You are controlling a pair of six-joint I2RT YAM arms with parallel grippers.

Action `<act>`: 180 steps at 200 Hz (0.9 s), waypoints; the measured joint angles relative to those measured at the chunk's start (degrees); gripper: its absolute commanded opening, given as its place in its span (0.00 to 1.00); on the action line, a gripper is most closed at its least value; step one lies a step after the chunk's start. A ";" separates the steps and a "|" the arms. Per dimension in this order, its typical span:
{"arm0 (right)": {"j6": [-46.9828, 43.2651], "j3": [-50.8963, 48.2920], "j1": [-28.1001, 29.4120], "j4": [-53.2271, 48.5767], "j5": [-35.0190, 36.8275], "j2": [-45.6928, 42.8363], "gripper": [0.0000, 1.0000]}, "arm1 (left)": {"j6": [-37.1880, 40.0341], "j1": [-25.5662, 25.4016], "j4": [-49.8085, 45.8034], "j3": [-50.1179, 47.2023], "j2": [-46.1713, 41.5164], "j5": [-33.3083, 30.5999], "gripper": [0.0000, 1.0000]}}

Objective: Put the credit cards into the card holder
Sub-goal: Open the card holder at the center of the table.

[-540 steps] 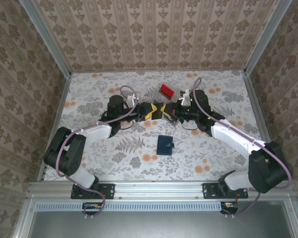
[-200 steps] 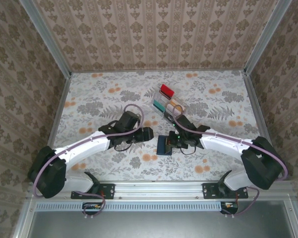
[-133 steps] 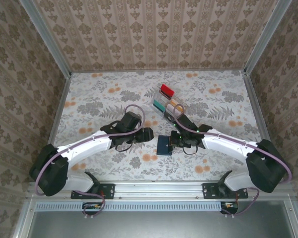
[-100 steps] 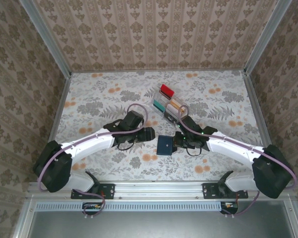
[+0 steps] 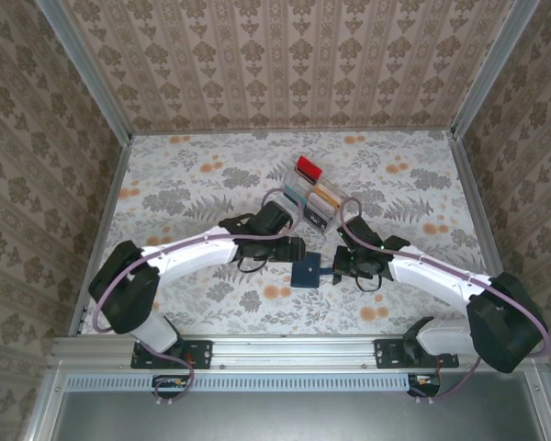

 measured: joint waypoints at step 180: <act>-0.61 -8.35 -5.16 10.40 -4.81 -3.28 0.00 | 3.56 -7.08 -21.14 26.01 24.92 -8.24 1.00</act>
